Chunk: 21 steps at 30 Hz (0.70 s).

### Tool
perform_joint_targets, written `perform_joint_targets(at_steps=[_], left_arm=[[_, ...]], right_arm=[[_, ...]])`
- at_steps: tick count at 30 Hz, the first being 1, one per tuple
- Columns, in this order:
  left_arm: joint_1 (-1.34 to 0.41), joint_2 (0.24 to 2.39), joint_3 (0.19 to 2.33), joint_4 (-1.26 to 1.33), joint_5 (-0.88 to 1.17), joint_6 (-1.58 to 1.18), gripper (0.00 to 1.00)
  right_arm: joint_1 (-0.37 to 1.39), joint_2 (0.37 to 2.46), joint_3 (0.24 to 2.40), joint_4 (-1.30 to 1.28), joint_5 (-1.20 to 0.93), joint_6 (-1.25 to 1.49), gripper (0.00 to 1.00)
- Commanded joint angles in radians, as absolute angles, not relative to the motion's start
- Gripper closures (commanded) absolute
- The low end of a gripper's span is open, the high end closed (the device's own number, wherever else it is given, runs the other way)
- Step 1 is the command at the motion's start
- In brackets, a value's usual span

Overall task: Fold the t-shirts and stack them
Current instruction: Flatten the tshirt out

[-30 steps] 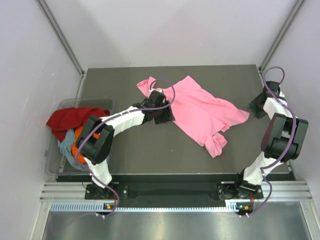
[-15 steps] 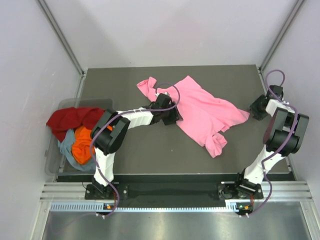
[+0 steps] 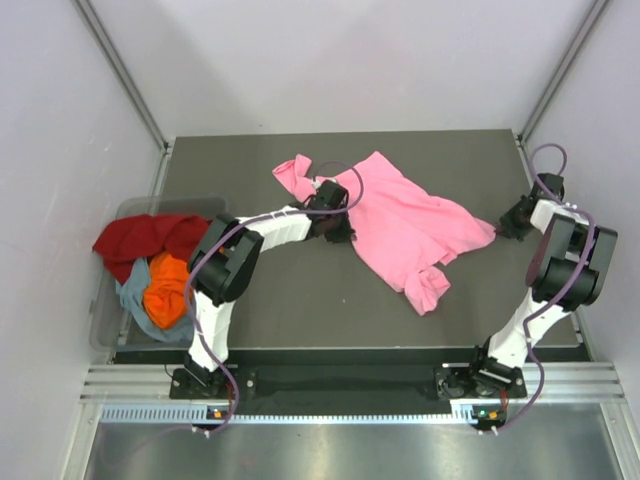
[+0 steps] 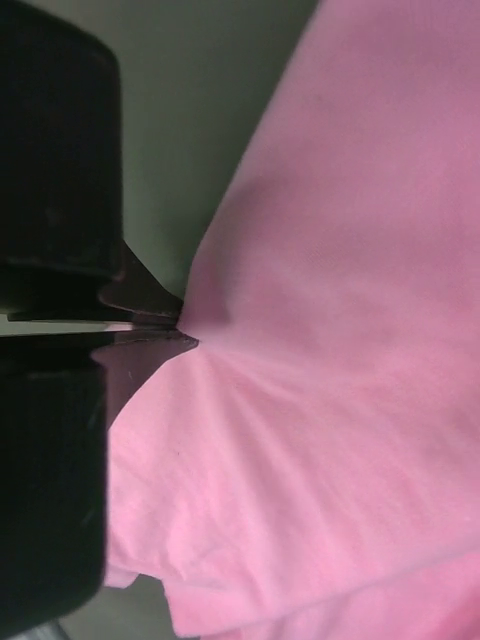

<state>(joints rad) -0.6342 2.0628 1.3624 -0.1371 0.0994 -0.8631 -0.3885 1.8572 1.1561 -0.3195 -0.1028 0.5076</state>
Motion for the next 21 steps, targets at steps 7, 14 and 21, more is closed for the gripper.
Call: perform_joint_targets(at_steps=[7,14,21], left_arm=[[-0.557,1.694,1.666,-0.622,-0.363,-0.559,1.00],[-0.558,1.638,1.744,-0.749,-0.387,-0.462,1.00],[-0.572,1.795,1.867,-0.573,-0.122,-0.364,1.00]], right_arm=[[-0.371,1.404,1.226,-0.480,-0.165,0.564,1.00],[-0.315,1.063,0.962,-0.422,-0.227,0.667,1.00],[-0.307,0.959,0.854,-0.376,-0.187,0.707,1.00]])
